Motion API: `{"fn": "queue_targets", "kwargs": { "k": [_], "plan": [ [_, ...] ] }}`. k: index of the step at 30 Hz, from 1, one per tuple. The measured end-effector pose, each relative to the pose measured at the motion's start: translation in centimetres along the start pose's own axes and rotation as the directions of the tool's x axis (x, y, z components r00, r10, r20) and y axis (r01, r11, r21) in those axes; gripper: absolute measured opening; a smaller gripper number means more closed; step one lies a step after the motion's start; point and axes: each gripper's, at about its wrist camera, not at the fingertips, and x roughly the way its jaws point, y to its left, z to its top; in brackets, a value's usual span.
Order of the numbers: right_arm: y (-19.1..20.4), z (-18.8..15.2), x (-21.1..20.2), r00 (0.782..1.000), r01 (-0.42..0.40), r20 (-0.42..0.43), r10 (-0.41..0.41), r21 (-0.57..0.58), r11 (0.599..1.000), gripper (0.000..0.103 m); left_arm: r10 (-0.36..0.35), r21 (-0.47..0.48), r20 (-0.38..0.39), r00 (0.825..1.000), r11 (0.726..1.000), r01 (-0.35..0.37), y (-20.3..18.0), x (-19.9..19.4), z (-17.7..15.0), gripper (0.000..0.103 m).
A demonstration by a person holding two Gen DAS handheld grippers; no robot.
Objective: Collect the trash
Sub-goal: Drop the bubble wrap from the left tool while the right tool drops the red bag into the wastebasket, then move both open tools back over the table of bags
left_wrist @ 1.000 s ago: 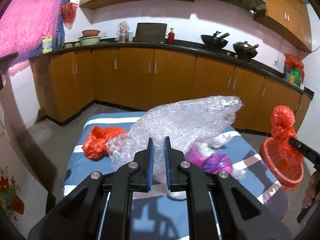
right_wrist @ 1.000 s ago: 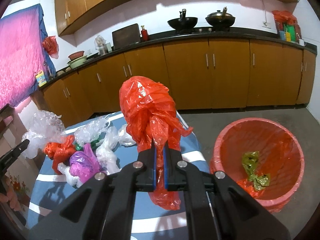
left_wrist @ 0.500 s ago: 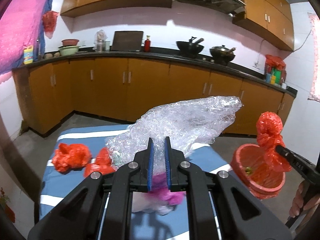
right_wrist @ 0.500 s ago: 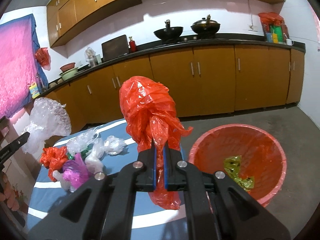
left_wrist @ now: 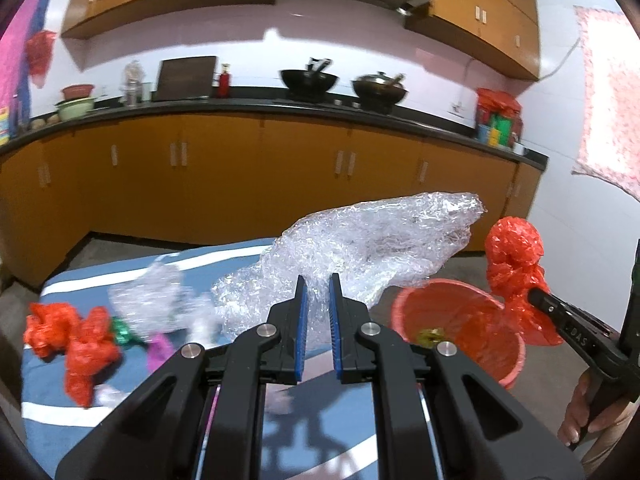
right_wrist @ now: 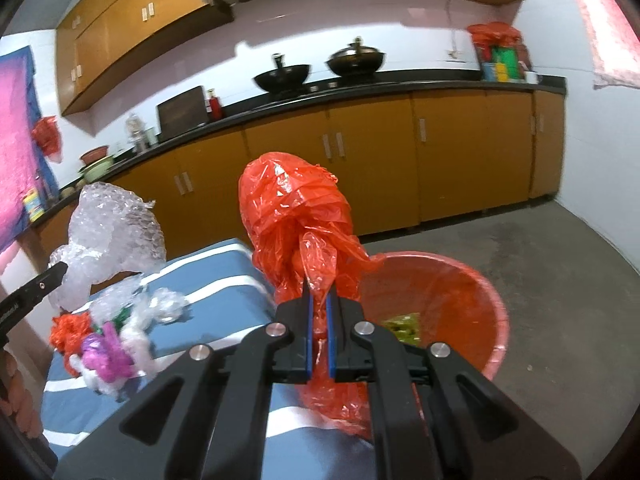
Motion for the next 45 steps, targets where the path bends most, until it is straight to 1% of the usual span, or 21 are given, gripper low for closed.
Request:
{"fn": "queue_targets", "kwargs": {
  "k": [6, 9, 13, 17, 27, 28, 29, 30, 31, 32, 33, 34, 39, 45],
  "plan": [
    [-3.5, 0.3, 0.4, 0.997, 0.082, -0.001, -0.082, 0.040, 0.996, 0.006, -0.072, 0.012, -0.037, 0.997, 0.997, 0.073, -3.8, 2.9, 0.3, 0.010],
    [-5.1, 0.2, 0.9, 0.993, 0.121, -0.008, -0.121, 0.062, 0.991, 0.006, -0.094, 0.020, -0.059, 0.994, 0.995, 0.095, -5.4, 4.5, 0.2, 0.010],
    [-6.8, -0.1, 1.6, 0.989, 0.148, -0.021, -0.147, 0.087, 0.985, 0.006, -0.118, 0.026, -0.087, 0.989, 0.992, 0.120, -7.0, 6.2, -0.1, 0.010],
    [-8.3, -0.2, 2.7, 0.987, 0.163, -0.030, -0.161, 0.107, 0.981, 0.006, -0.140, 0.032, -0.116, 0.983, 0.989, 0.144, -8.8, 8.0, -0.5, 0.010],
    [-10.5, 0.5, 5.3, 0.987, 0.161, -0.042, -0.156, 0.148, 0.976, 0.008, -0.196, 0.032, -0.172, 0.965, 0.978, 0.205, -12.2, 11.7, -1.2, 0.011],
    [-10.7, 0.3, 5.5, 0.988, 0.152, -0.049, -0.146, 0.152, 0.977, 0.012, -0.201, 0.027, -0.180, 0.963, 0.978, 0.209, -12.3, 11.9, -1.3, 0.014],
    [-10.8, 0.1, 5.7, 0.988, 0.148, -0.054, -0.141, 0.155, 0.977, 0.012, -0.210, 0.020, -0.194, 0.958, 0.976, 0.218, -12.3, 12.3, -1.5, 0.023],
    [-11.0, -0.2, 5.7, 0.989, 0.147, -0.058, -0.139, 0.159, 0.976, 0.015, -0.213, 0.012, -0.202, 0.956, 0.975, 0.220, -12.3, 12.4, -1.6, 0.041],
    [-11.1, -0.3, 5.7, 0.989, 0.144, -0.060, -0.136, 0.163, 0.976, 0.025, -0.209, 0.007, -0.201, 0.957, 0.977, 0.215, -12.1, 12.5, -1.8, 0.048],
    [-11.3, -0.5, 5.6, 0.989, 0.142, -0.060, -0.134, 0.171, 0.975, 0.029, -0.203, 0.007, -0.191, 0.960, 0.978, 0.208, -11.8, 12.3, -1.9, 0.053],
    [-11.4, -0.5, 5.6, 0.989, 0.142, -0.058, -0.133, 0.177, 0.974, 0.035, -0.200, 0.009, -0.188, 0.962, 0.979, 0.205, -11.6, 12.2, -2.0, 0.053],
    [-11.6, -0.6, 5.4, 0.990, 0.139, -0.058, -0.131, 0.185, 0.973, 0.035, -0.193, 0.012, -0.190, 0.963, 0.980, 0.198, -11.3, 12.1, -2.0, 0.053],
    [-11.6, -0.6, 4.6, 0.989, 0.147, -0.043, -0.142, 0.184, 0.972, 0.036, -0.138, -0.002, -0.162, 0.977, 0.990, 0.140, -9.2, 11.1, -1.5, 0.053],
    [-10.5, 0.2, 3.7, 0.990, 0.140, -0.025, -0.137, 0.170, 0.976, 0.036, -0.100, -0.022, -0.136, 0.986, 0.995, 0.098, -6.9, 9.6, -1.0, 0.053]
  ]
}}
